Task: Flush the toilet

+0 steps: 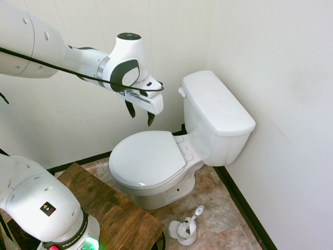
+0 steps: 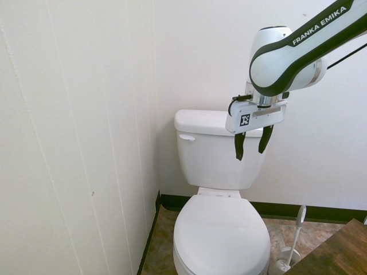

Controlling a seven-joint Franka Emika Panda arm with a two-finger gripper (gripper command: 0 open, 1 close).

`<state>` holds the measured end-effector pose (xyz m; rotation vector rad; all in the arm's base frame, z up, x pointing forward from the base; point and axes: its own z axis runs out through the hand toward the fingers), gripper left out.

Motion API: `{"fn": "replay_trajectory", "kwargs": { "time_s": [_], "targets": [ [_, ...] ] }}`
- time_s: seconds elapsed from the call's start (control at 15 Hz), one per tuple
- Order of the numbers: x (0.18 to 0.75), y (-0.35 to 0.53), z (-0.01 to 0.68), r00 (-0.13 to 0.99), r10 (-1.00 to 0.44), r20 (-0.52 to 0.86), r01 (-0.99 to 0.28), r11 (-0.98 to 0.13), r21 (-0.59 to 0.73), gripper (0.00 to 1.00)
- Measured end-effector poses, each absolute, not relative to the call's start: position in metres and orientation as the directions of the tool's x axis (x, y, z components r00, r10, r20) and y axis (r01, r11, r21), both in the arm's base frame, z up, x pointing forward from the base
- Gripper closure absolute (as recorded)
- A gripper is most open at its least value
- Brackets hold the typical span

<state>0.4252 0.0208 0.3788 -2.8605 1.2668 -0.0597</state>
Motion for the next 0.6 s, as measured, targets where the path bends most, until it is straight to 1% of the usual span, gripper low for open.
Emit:
{"fn": "replay_trajectory", "kwargs": {
  "time_s": [0.2, 0.33, 0.6],
  "targets": [
    [0.43, 0.025, 0.38, 0.67, -0.741, 0.047, -0.74, -0.671, -0.046, 0.0],
    [0.445, 0.039, 0.386, 0.658, -0.75, 0.064, -0.747, -0.661, -0.073, 0.0],
    [0.52, 0.08, 0.39, 0.599, -0.794, 0.099, -0.782, -0.608, -0.139, 0.0]
  ]
}}
